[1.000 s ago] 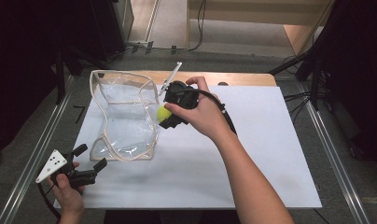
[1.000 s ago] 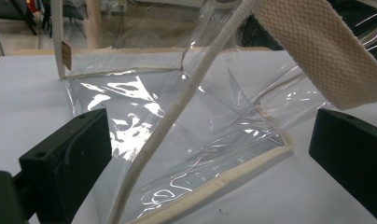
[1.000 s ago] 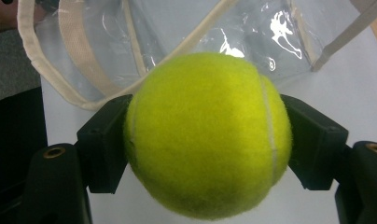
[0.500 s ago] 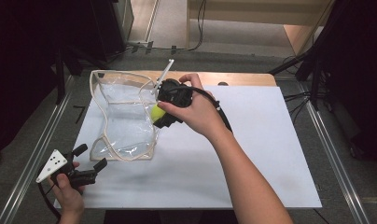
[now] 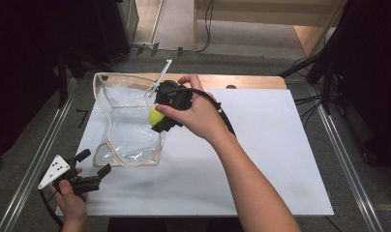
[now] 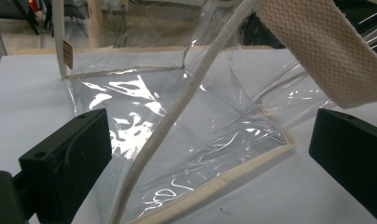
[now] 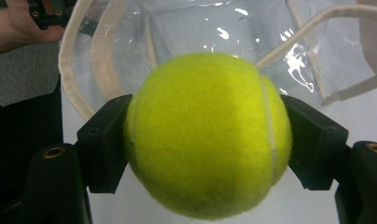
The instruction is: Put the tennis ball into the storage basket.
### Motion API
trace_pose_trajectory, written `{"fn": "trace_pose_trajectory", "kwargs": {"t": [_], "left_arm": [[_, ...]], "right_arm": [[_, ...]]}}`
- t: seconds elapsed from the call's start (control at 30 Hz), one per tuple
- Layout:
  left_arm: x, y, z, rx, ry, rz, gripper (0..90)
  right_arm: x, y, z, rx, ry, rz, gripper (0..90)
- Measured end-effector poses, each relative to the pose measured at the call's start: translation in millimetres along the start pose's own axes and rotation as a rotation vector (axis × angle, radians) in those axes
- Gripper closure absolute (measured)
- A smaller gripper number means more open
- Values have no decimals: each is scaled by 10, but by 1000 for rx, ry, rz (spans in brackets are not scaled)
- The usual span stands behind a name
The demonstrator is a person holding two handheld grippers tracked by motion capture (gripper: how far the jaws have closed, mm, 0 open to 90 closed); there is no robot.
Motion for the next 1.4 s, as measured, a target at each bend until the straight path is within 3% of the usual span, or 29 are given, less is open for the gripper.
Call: {"fn": "trace_pose_trajectory", "kwargs": {"t": [0.6,1.4], "left_arm": [[1,-2,5,1,1,4,0],[8,11,-10,-2,11,11,0]], "right_arm": [[175,-156,-77,35,33,-3,230],[401,-557,-184,76,71,-16,228]]}}
Point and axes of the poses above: each handheld gripper's, and its own axes: y roughly backward along the jaws, x roughly out of its top, z roughly to its right, the point moved 6 cm from there along -y, roughly forward along the jaws, and after that the axes turned 8 degrees about z, right-handed, at the moved point
